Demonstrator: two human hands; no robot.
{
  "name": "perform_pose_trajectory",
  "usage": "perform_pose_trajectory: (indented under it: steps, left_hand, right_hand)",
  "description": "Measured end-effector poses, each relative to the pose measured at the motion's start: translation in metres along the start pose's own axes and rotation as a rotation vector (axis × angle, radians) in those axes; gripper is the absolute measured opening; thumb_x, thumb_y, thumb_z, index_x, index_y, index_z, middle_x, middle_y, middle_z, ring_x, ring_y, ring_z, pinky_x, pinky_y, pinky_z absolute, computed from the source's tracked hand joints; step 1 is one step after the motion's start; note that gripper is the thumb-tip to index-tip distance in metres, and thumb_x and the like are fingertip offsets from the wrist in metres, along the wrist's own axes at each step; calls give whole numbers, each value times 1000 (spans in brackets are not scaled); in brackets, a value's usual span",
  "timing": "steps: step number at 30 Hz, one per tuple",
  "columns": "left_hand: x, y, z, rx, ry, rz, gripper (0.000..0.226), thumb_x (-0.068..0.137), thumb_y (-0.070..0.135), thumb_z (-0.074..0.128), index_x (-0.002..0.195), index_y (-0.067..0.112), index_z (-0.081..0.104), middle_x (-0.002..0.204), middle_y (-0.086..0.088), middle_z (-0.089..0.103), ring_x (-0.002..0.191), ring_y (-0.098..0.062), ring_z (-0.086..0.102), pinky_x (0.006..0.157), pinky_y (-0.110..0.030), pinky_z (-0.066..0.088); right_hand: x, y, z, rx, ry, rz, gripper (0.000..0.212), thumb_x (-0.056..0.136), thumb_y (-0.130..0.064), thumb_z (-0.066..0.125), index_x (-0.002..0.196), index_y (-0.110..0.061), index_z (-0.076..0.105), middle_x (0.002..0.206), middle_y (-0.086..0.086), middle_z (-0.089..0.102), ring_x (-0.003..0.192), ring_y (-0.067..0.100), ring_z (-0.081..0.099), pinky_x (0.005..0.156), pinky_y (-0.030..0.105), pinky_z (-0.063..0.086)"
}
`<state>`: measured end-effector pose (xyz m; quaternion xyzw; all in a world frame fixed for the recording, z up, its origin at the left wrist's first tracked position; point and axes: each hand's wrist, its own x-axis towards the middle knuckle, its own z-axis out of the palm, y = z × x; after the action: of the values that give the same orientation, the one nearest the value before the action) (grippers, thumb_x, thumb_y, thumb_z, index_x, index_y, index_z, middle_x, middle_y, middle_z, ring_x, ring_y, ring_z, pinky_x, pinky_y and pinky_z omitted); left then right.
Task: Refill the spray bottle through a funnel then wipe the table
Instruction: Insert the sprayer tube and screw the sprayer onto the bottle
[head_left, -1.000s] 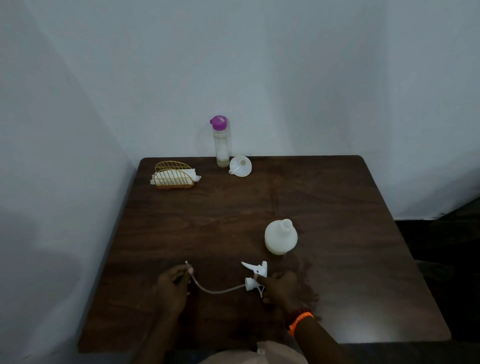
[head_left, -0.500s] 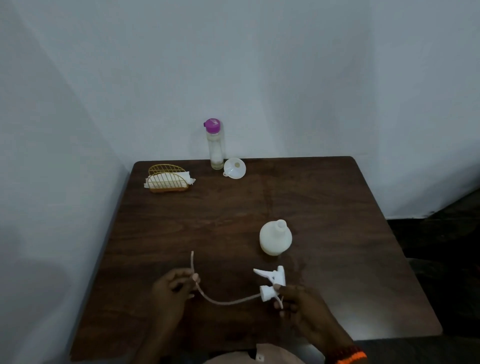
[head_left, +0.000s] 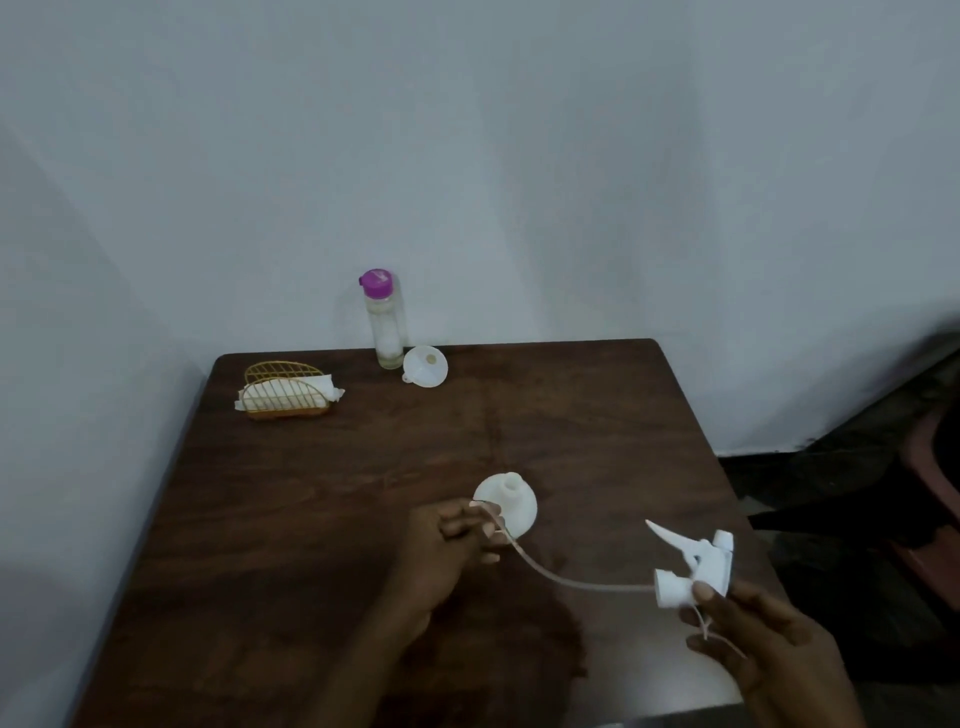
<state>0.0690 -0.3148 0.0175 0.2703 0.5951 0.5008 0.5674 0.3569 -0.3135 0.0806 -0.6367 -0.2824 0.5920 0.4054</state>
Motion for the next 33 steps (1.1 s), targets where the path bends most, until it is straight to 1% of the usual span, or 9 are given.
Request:
perform_pose_trajectory:
  steps: [3, 6, 9, 12, 16, 21, 25, 30, 33]
  left_hand:
    - [22, 20, 0, -13, -108, -28, 17, 89, -7, 67, 104, -5, 74, 100, -19, 78, 94, -33, 76, 83, -38, 64]
    - [55, 41, -12, 63, -110, -27, 21, 89, -9, 66, 108, -5, 72, 100, -20, 78, 97, -35, 75, 83, -38, 64]
    - [85, 57, -25, 193, -62, 31, 19, 91, 3, 70, 109, 3, 74, 99, -13, 79, 99, -32, 75, 80, -35, 64]
    - [100, 62, -22, 389, -99, 92, 15, 91, 18, 73, 104, 12, 78, 95, -8, 79, 87, -19, 75, 73, -31, 61]
    - [115, 53, -7, 582, -206, 149, 13, 89, 27, 75, 96, 18, 81, 85, -4, 79, 75, -12, 72, 66, -29, 59]
    - [125, 39, 9, 576, -276, 123, 11, 87, 28, 76, 91, 18, 82, 85, -1, 80, 77, -12, 75, 71, -29, 59]
    - [132, 31, 15, 600, -341, 121, 9, 87, 22, 77, 93, 17, 83, 89, -3, 80, 76, -7, 71, 64, -23, 56]
    - [137, 28, 13, 601, -386, 137, 18, 86, 21, 79, 102, 13, 80, 94, -6, 80, 77, -6, 72, 60, -19, 54]
    - [140, 27, 9, 598, -387, 150, 21, 86, 21, 79, 106, 14, 79, 96, -3, 80, 81, -8, 73, 63, -20, 56]
  right_hand:
    - [5, -24, -5, -10, 20, -139, 36, 63, -3, 76, 98, 3, 72, 82, 18, 78, 67, 29, 75, 51, 31, 62]
    - [10, -43, -8, -101, 34, -295, 29, 69, -1, 78, 98, -4, 74, 88, 11, 80, 73, 24, 77, 54, 25, 62]
    - [19, -55, -9, -181, 39, -456, 27, 74, -3, 79, 100, -7, 74, 90, 3, 80, 73, 15, 77, 55, 17, 60]
    - [30, -59, -7, -311, 64, -564, 31, 70, -15, 81, 101, -12, 75, 92, -4, 80, 71, 16, 76, 63, 23, 63]
    - [43, -59, -6, -366, 72, -602, 31, 70, -16, 83, 101, -14, 76, 91, -2, 79, 69, 18, 76, 70, 31, 63]
    - [50, -58, -3, -409, 47, -654, 26, 72, -9, 83, 94, -20, 75, 89, -9, 78, 67, 14, 75, 65, 20, 62]
    - [51, -56, -2, -426, 46, -673, 26, 70, -14, 83, 94, -19, 76, 93, -10, 78, 71, 12, 75, 68, 25, 63]
    - [41, -63, 6, -536, 8, -761, 27, 69, -14, 82, 90, -27, 72, 98, -23, 72, 85, -2, 71, 69, 4, 54]
    - [31, -69, 12, -567, -14, -844, 31, 68, -18, 80, 93, -32, 69, 99, -24, 71, 88, -1, 71, 73, 4, 53]
